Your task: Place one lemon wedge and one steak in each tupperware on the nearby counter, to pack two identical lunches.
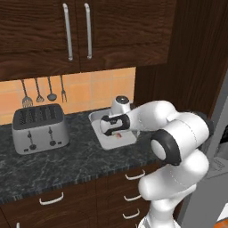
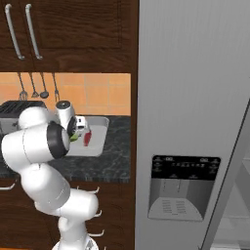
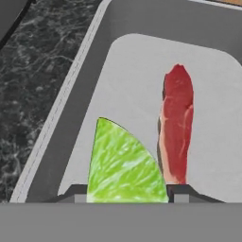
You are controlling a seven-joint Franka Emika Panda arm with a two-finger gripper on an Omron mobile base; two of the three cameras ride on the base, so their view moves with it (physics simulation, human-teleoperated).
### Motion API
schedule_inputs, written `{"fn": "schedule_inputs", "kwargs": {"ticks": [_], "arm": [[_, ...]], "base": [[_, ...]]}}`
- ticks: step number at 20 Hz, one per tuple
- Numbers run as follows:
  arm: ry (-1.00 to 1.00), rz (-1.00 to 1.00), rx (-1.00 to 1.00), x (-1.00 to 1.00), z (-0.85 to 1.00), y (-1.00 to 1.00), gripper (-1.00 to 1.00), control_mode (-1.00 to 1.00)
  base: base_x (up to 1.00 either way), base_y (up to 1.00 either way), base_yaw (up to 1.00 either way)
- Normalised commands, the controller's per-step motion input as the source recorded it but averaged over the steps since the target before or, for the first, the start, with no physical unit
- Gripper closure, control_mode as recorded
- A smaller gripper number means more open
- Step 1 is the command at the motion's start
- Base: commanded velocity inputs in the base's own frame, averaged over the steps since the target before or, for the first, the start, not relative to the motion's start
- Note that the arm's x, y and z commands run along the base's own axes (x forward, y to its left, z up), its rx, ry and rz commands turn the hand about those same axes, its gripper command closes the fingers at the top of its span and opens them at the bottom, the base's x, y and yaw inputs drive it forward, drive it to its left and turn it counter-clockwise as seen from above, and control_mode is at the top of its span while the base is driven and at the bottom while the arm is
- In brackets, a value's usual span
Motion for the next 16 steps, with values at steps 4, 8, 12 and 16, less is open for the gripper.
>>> {"fn": "schedule_inputs", "kwargs": {"ticks": [4, 8, 12, 16], "arm": [[0.0, -0.03, -0.01, 0.44, -0.14, 0.06, 1.0, -1.0], [0.0, -0.02, -0.01, 0.45, -0.23, 0.0, 1.0, -1.0], [0.1, 0.0, -0.02, 0.54, -0.42, 0.0, 1.0, -1.0], [0.06, 0.0, -0.02, 0.36, -0.41, 0.06, 1.0, -1.0]], "base": [[0.0, 0.0, 0.0], [0.0, 0.0, 0.0], [0.0, 0.0, 0.0], [0.0, 0.0, 0.0]]}}
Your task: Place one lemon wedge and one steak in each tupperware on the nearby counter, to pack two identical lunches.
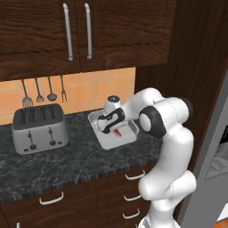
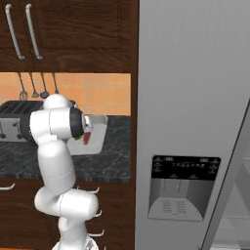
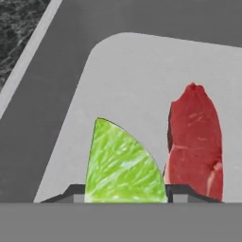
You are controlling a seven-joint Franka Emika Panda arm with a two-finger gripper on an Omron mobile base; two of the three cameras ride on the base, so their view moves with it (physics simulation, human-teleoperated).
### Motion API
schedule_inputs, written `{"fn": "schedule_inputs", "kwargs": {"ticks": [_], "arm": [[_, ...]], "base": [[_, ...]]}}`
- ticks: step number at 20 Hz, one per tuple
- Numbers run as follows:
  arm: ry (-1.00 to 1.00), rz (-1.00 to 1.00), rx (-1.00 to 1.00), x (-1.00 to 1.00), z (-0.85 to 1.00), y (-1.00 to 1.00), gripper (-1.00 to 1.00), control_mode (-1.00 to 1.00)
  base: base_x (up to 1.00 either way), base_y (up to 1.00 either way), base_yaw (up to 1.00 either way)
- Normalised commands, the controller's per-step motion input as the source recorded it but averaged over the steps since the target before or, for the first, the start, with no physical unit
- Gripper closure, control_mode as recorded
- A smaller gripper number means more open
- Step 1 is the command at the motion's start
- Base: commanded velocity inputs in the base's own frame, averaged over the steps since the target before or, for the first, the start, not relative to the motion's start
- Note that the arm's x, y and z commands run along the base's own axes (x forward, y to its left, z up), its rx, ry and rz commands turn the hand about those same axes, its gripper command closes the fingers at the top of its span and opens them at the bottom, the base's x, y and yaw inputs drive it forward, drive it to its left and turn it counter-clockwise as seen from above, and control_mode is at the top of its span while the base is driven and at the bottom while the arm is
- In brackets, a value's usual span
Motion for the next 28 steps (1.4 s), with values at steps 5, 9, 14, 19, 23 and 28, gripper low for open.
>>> {"fn": "schedule_inputs", "kwargs": {"ticks": [5, 9, 14, 19, 23, 28], "arm": [[0.02, -0.02, -0.02, 0.11, -0.13, 0.14, -1.0, -1.0], [0.0, 0.0, 0.0, -0.06, 0.09, 0.0, -1.0, -1.0], [-0.03, -0.01, 0.0, -0.23, 0.22, 0.0, -1.0, -1.0], [-0.14, -0.05, 0.0, -0.63, 0.6, 0.0, -1.0, -1.0], [-0.12, -0.1, 0.0, -0.88, 0.64, 0.0, -1.0, -1.0], [-0.11, -0.13, 0.0, -0.94, 0.96, -0.06, -1.0, -1.0]], "base": [[0.0, 0.0, 0.0], [0.0, 0.0, 0.0], [0.0, 0.0, 0.0], [0.0, 0.0, 0.0], [0.0, 0.0, 0.0], [0.0, 0.0, 0.0]]}}
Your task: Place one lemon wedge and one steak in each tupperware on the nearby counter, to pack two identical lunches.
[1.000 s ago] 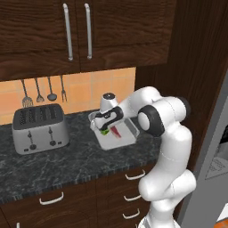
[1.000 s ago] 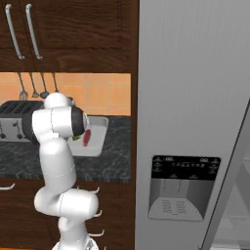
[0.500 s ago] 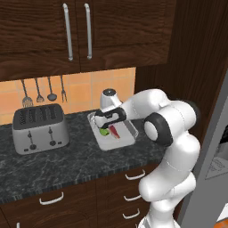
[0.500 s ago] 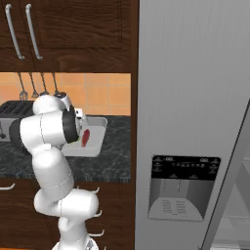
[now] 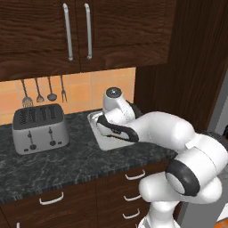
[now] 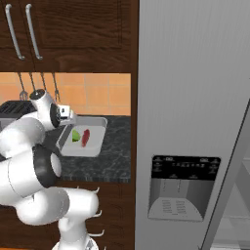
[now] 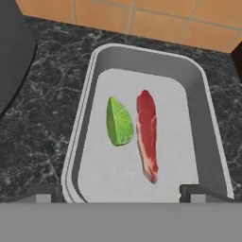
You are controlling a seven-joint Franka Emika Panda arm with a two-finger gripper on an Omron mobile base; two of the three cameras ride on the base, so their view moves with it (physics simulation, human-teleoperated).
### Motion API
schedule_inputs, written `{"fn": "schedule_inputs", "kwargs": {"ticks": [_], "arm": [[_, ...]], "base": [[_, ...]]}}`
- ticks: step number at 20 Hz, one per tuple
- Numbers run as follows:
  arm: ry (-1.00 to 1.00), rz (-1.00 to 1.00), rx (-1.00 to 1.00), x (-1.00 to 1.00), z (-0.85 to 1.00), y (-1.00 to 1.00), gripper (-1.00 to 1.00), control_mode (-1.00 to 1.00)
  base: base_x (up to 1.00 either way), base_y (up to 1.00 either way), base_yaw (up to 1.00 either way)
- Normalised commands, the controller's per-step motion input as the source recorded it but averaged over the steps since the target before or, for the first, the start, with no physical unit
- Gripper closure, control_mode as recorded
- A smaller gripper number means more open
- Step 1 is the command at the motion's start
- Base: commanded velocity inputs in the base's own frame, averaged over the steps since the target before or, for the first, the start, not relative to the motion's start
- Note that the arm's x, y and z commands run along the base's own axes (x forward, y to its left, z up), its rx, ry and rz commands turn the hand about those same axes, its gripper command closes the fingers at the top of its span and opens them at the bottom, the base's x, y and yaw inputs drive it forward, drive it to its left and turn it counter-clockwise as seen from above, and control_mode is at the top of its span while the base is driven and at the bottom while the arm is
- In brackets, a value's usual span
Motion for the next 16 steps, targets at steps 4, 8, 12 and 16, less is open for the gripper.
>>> {"fn": "schedule_inputs", "kwargs": {"ticks": [4, 8, 12, 16], "arm": [[-0.01, -0.12, 0.0, -0.98, 0.99, -0.3, -1.0, -1.0], [0.0, -0.05, 0.0, -1.0, 0.78, -0.68, -1.0, -1.0], [0.0, -0.02, -0.04, -1.0, 0.56, -0.52, -1.0, -1.0], [0.06, -0.05, -0.05, -0.97, 0.49, -0.53, -1.0, -1.0]], "base": [[0.0, 0.0, 0.0], [0.0, 0.0, 0.0], [0.0, 0.0, 0.0], [0.0, 0.0, 0.0]]}}
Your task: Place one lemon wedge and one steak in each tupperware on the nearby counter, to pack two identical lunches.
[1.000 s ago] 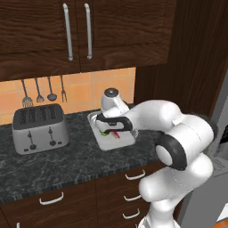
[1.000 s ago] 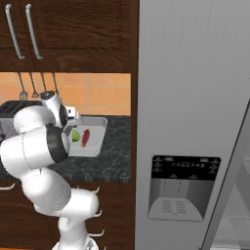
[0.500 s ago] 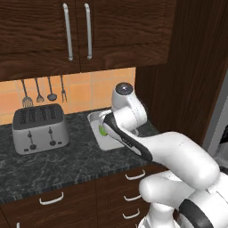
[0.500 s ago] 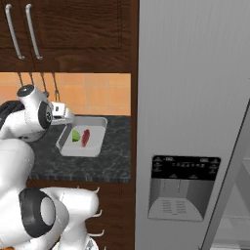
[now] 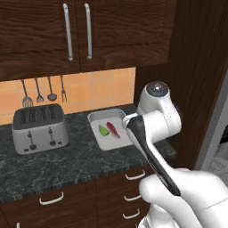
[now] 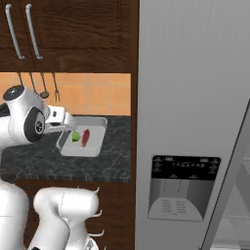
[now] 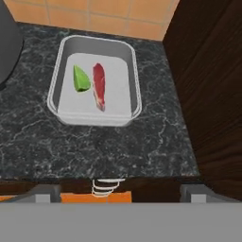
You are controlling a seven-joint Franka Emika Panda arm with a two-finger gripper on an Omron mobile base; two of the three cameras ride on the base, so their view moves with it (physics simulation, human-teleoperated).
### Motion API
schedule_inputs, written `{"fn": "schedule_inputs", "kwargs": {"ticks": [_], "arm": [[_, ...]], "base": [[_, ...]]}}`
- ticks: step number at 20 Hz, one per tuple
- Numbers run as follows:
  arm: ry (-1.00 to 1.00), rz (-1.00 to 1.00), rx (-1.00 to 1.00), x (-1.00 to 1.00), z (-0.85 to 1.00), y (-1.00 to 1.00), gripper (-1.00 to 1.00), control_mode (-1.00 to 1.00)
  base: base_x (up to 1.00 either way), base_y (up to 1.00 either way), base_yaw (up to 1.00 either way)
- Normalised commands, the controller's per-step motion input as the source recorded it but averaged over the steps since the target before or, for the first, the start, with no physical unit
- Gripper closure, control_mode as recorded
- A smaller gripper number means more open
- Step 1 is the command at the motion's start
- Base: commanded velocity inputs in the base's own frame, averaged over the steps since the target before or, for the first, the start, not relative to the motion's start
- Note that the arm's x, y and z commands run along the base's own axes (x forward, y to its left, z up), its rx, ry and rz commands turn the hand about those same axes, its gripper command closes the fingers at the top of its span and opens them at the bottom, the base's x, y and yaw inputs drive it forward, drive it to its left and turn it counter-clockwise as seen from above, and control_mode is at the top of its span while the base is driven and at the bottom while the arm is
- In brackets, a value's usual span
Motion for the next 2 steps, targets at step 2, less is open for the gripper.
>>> {"fn": "schedule_inputs", "kwargs": {"ticks": [2], "arm": [[0.0, -0.07, -0.01, -0.79, 0.59, -0.44, -1.0, -1.0]], "base": [[0.0, 0.0, 0.0]]}}
